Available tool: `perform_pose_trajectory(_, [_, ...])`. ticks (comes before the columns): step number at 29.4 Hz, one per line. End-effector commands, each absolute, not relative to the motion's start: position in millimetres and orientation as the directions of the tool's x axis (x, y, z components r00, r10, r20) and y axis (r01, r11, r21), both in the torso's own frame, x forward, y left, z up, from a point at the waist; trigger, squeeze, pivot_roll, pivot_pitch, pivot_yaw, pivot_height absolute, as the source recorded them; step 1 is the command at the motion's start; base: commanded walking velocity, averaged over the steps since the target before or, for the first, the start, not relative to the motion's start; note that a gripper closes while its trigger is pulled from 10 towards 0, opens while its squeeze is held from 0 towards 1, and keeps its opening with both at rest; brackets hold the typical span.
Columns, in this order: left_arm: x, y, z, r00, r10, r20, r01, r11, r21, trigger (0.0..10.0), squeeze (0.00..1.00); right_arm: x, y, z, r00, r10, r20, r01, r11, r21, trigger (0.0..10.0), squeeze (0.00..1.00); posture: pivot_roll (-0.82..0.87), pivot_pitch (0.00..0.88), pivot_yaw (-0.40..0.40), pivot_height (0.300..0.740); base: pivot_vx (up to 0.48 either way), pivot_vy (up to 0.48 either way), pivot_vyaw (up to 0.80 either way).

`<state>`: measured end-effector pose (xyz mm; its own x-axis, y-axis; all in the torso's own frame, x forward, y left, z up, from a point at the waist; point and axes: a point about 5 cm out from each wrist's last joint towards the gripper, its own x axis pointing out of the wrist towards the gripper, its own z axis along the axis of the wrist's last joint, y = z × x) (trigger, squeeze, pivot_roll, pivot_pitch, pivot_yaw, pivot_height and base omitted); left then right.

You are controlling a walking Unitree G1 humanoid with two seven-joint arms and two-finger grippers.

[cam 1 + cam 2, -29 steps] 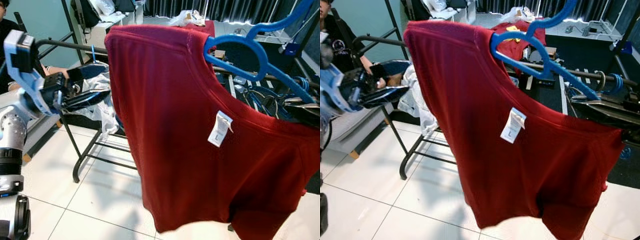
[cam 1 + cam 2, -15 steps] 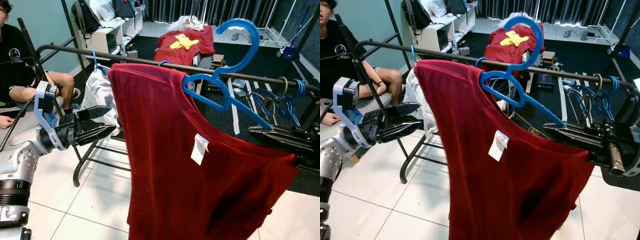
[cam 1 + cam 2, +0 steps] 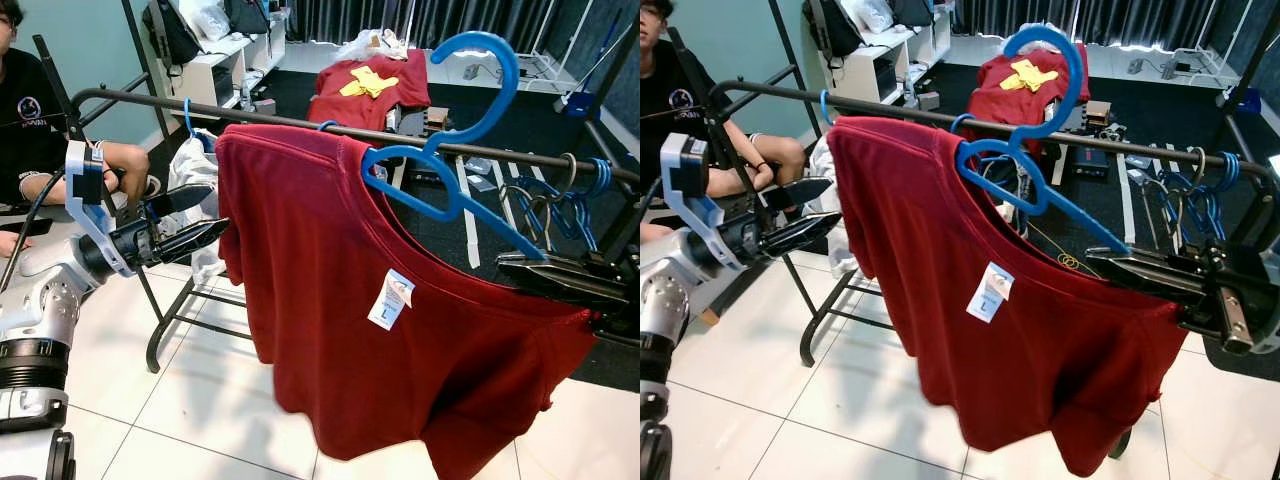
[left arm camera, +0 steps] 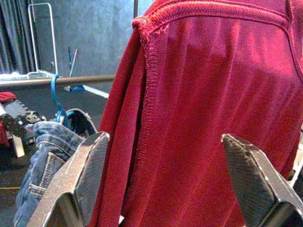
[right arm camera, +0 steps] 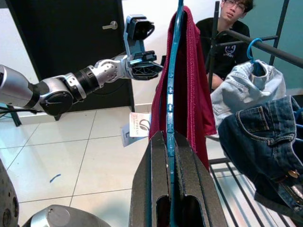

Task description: Hang hanger

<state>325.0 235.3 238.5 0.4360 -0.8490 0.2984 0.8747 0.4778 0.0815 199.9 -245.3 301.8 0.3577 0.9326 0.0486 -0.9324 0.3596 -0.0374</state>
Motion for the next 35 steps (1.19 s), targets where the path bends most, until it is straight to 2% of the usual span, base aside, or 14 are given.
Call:
perform_pose_trajectory(1, [324.5, 241.8, 244.3, 0.45, -0.846, 0.286, 0.862, 0.495, 0.107, 10.0, 0.0, 194.8, -242.1, 310.4, 0.329, 0.943, 0.058, -0.94, 0.333, -0.08, 0.0, 0.0, -0.06, 0.025, 0.02, 0.74, 0.0, 0.0, 0.0])
perform_pose_trajectory(6, [325.6, 246.3, 245.1, 0.476, -0.833, 0.282, 0.845, 0.521, 0.115, 10.0, 0.0, 193.0, -241.5, 312.4, 0.32, 0.945, 0.061, -0.942, 0.324, -0.082, 0.0, 0.0, -0.06, 0.027, 0.019, 0.74, 0.0, 0.0, 0.0])
perform_pose_trajectory(10, [328.6, 245.3, 245.4, 0.484, -0.824, 0.295, 0.837, 0.534, 0.118, 10.0, 0.0, 189.9, -237.8, 314.7, 0.28, 0.957, 0.075, -0.955, 0.286, -0.081, 0.0, 0.0, -0.06, 0.029, 0.019, 0.74, 0.0, 0.0, 0.0])
perform_pose_trajectory(16, [330.8, 238.3, 248.6, 0.453, -0.838, 0.303, 0.851, 0.508, 0.131, 10.0, 0.0, 188.5, -233.5, 312.3, 0.258, 0.964, 0.062, -0.962, 0.263, -0.076, 0.0, 0.0, -0.06, 0.029, 0.022, 0.74, 0.0, 0.0, 0.0])
perform_pose_trajectory(23, [332.0, 239.5, 251.6, 0.453, -0.838, 0.303, 0.849, 0.51, 0.141, 10.0, 0.0, 187.9, -232.6, 312.9, 0.254, 0.965, 0.063, -0.963, 0.258, -0.077, 0.0, 0.0, -0.06, 0.028, 0.025, 0.74, 0.0, 0.0, 0.0])
perform_pose_trajectory(24, [331.0, 237.7, 251.3, 0.429, -0.85, 0.307, 0.866, 0.484, 0.129, 9.4, 0.0, 188.0, -232.1, 313.3, 0.253, 0.965, 0.064, -0.963, 0.257, -0.078, 0.0, 0.0, -0.06, 0.028, 0.026, 0.74, 0.0, 0.0, 0.0])
perform_pose_trajectory(26, [330.5, 237.0, 251.2, 0.419, -0.854, 0.31, 0.872, 0.473, 0.126, 9.4, 0.0, 188.1, -232.0, 313.3, 0.253, 0.965, 0.065, -0.963, 0.258, -0.078, 0.0, 0.0, -0.06, 0.028, 0.026, 0.74, 0.0, 0.0, 0.0])
perform_pose_trajectory(27, [328.3, 235.3, 250.9, 0.393, -0.867, 0.307, 0.887, 0.446, 0.122, 0.0, 0.0, 188.7, -232.3, 313.5, 0.258, 0.964, 0.066, -0.962, 0.263, -0.078, 0.0, 0.0, -0.06, 0.028, 0.026, 0.74, 0.0, 0.0, 0.0])
perform_pose_trajectory(29, [325.7, 234.8, 250.8, 0.37, -0.88, 0.299, 0.9, 0.419, 0.121, 0.0, 0.0, 189.7, -233.4, 314.0, 0.269, 0.961, 0.07, -0.958, 0.275, -0.08, 0.0, 0.0, -0.06, 0.028, 0.025, 0.74, 0.0, 0.0, 0.0])
perform_pose_trajectory(35, [326.3, 239.3, 252.8, 0.385, -0.874, 0.297, 0.891, 0.436, 0.127, 0.0, 0.0, 190.2, -234.8, 314.9, 0.28, 0.957, 0.073, -0.955, 0.285, -0.083, 0.0, 0.0, -0.06, 0.028, 0.026, 0.74, 0.0, 0.0, 0.0])
